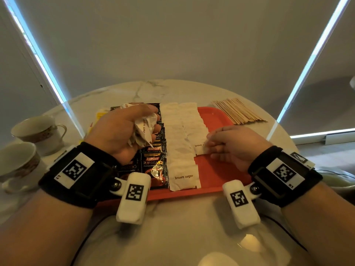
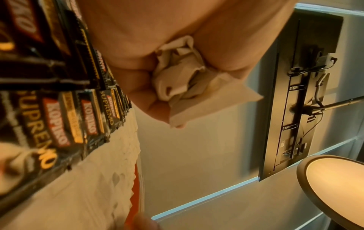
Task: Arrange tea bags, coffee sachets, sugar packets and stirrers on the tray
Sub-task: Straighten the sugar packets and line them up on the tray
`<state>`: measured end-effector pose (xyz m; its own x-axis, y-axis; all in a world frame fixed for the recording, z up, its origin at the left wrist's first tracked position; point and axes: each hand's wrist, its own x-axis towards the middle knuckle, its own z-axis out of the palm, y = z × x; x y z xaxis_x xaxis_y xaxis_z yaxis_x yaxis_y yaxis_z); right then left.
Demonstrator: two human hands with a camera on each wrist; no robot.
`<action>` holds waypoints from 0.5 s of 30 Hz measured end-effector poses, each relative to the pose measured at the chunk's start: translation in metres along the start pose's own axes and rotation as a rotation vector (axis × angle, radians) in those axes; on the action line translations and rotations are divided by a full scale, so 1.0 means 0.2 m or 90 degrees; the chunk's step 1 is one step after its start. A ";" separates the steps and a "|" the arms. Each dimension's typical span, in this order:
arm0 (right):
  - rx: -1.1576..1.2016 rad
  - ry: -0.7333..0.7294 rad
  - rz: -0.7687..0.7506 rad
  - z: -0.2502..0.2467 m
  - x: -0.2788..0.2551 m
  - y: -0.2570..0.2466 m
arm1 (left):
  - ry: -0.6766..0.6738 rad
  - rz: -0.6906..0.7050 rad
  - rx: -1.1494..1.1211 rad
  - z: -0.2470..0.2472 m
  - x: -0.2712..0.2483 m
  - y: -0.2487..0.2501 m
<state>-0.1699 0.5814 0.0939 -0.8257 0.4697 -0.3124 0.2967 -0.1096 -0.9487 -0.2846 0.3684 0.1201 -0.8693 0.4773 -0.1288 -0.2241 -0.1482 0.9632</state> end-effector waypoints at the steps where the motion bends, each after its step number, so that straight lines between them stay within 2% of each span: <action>1: 0.022 -0.002 -0.013 0.01 -0.01 -0.01 | -0.013 -0.005 -0.016 0.01 -0.01 0.00; 5: 0.110 -0.114 -0.082 0.09 -0.04 -0.08 | -0.031 -0.011 -0.071 0.09 -0.05 -0.02; 8: 0.078 -0.205 -0.175 0.16 -0.06 -0.10 | -0.023 -0.012 -0.070 0.17 -0.08 -0.05; 10: 0.035 -0.227 -0.212 0.18 -0.06 -0.08 | -0.032 -0.007 -0.062 0.19 -0.10 -0.09; 15: 0.023 -0.251 -0.198 0.16 -0.06 -0.02 | -0.043 -0.004 -0.052 0.17 -0.10 -0.12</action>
<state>-0.1766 0.5487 0.1005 -0.9930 0.1182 -0.0020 -0.0039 -0.0500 -0.9987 -0.2468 0.3911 0.1068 -0.8367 0.5353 -0.1155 -0.2666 -0.2140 0.9397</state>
